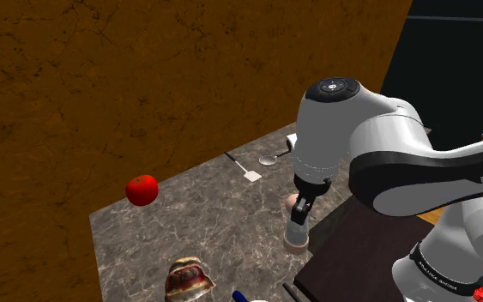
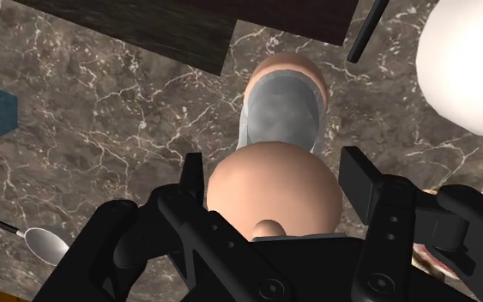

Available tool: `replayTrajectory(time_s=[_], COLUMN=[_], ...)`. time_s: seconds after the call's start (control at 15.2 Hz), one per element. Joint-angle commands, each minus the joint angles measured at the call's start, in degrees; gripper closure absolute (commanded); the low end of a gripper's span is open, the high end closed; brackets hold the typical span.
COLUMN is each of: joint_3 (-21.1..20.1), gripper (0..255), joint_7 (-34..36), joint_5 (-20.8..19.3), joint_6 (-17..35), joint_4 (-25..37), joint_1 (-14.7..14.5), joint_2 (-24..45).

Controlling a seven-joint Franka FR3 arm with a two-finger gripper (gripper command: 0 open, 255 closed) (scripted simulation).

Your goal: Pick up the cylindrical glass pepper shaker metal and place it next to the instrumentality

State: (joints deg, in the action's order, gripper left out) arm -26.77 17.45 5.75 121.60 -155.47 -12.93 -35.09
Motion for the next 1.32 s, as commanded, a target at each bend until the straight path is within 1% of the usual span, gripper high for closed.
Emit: replayTrajectory(time_s=[0.0, 0.59, 1.06, 1.25], joint_3=[-0.52, -3.07, -5.57, -5.84], gripper=[255, 255, 255, 255], joint_7=[0.37, 2.47, 5.00, 5.31], joint_5=[-0.02, -0.63, -2.46, -2.75], joint_6=[2.00, 10.96, 18.43, 19.16], joint_4=[-0.93, -4.64, -6.72, -6.87], joint_1=[0.17, 1.33, 3.29, 3.55], joint_2=[1.06, 6.47, 12.09, 12.69])
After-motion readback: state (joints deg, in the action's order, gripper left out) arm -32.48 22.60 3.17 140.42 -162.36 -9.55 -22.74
